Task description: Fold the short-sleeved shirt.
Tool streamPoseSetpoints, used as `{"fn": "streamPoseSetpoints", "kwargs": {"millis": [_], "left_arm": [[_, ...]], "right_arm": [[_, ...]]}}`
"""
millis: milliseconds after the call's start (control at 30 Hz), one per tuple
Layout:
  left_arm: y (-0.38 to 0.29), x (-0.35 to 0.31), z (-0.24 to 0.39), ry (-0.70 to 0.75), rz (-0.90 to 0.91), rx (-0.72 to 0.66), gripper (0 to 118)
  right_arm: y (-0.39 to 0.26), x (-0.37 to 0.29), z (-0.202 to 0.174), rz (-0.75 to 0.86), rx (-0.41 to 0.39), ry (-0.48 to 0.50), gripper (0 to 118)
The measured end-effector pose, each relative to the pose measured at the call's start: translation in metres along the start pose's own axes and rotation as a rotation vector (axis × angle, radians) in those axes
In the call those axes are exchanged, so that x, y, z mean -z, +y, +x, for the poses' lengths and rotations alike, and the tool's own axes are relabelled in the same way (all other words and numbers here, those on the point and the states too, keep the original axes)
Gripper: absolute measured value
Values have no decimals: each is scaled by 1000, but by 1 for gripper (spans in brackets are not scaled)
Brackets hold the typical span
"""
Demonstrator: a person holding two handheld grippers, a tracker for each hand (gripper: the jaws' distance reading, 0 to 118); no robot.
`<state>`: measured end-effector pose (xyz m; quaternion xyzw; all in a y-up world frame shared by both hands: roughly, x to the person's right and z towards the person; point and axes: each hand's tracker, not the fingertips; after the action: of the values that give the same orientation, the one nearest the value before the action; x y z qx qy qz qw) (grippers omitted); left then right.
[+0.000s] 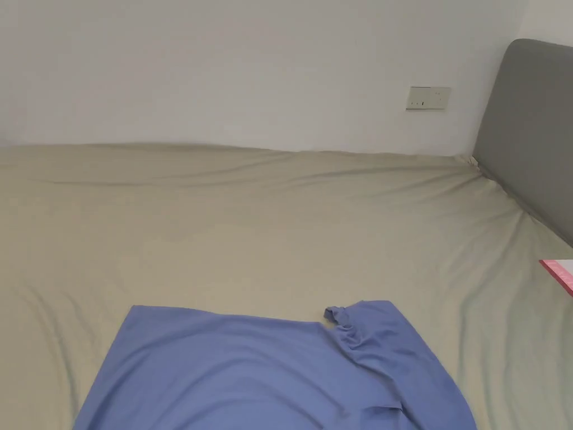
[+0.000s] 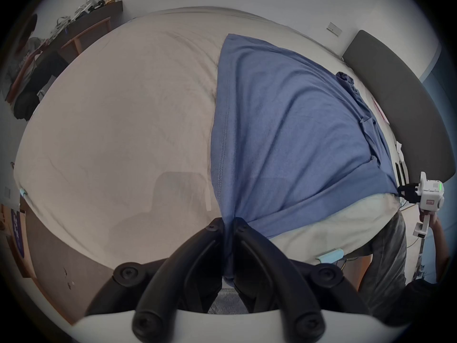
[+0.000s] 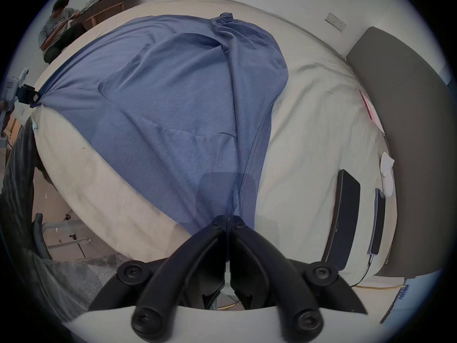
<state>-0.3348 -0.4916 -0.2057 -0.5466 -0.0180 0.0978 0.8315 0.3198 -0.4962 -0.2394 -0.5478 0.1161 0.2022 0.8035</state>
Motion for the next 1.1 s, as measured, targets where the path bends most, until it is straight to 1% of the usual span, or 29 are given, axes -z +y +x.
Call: {"fn": "streamPoseSetpoints", "kwargs": {"millis": [67, 133, 200, 267, 300, 400, 500, 567, 600, 633, 667, 700, 733, 767, 800, 833, 900, 967, 1033, 1100], "left_arm": [[-1, 2, 0, 6, -8, 12, 4], [0, -4, 20, 23, -13, 47, 4], [1, -5, 20, 19, -20, 47, 4], [3, -5, 7, 0, -29, 37, 4], [3, -8, 5, -19, -44, 32, 4], [-2, -11, -8, -27, -41, 22, 4], [-10, -11, -11, -45, -59, -14, 4], [-12, -4, -13, -64, -75, -34, 5], [-11, -2, -14, -66, -67, -38, 5], [-7, -1, -18, -80, -61, -43, 7], [-3, -3, -20, -101, -55, -51, 15], [3, -11, -24, -131, -23, -76, 37], [13, -19, -27, -125, 12, -96, 63], [21, -25, -29, -132, 34, -109, 87], [37, -33, -33, -115, 107, -128, 106], [55, -41, -35, -117, 171, -146, 110], [98, -51, -35, -99, 277, -177, 110], [147, -53, -25, -63, 360, -177, 110], [204, -43, -6, -24, 441, -96, 111], [259, -13, 20, 47, 411, -8, 113]], "right_arm": [[-2, 3, -1, -14, -14, 4, 2], [-3, 6, -4, -21, -34, 0, 2], [-3, 9, -5, -23, -34, -3, 2], [-4, 6, -6, -29, -32, 3, 2], [-4, 3, -7, -36, -40, 17, 2], [-6, 0, -5, -47, -64, 15, 2], [-8, 2, 3, -69, -20, 70, 3], [-8, 6, 9, -53, 15, 76, 10], [-9, 5, 13, -58, 48, 92, 15], [-8, 2, 18, -62, 76, 102, 15], [-9, -2, 23, -60, 104, 120, 16], [-9, -9, 30, -46, 130, 134, 21], [-9, -17, 37, -29, 146, 122, 29], [-7, -24, 43, -16, 158, 109, 44], [-4, -31, 49, -8, 164, 98, 66], [2, -39, 56, -1, 163, 77, 69], [20, -50, 72, 39, 169, 62, 69], [47, -55, 87, 99, 194, 4, 69], [82, -54, 102, 177, 228, -37, 69], [116, -47, 108, 225, 252, -80, 69]]}}
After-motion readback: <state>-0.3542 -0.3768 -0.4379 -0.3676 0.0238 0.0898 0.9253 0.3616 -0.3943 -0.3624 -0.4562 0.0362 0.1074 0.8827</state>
